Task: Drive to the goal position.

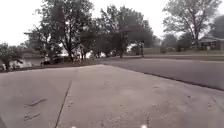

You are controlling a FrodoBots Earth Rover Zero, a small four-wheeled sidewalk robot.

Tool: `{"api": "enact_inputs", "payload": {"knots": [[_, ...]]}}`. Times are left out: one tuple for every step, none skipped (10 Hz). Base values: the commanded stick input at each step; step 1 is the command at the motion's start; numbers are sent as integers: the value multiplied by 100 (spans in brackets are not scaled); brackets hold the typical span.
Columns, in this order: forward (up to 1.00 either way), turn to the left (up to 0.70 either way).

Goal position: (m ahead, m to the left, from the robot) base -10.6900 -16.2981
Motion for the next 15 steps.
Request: {"api": "enact_inputs", "payload": {"knots": [[6, 0], [6, 0], [7, 0], [6, 0], [6, 0], [6, 0], [6, 0], [6, 0], [6, 0], [25, -43], [59, -44], [70, -33], [70, -33], [70, -33], [70, -33]]}}
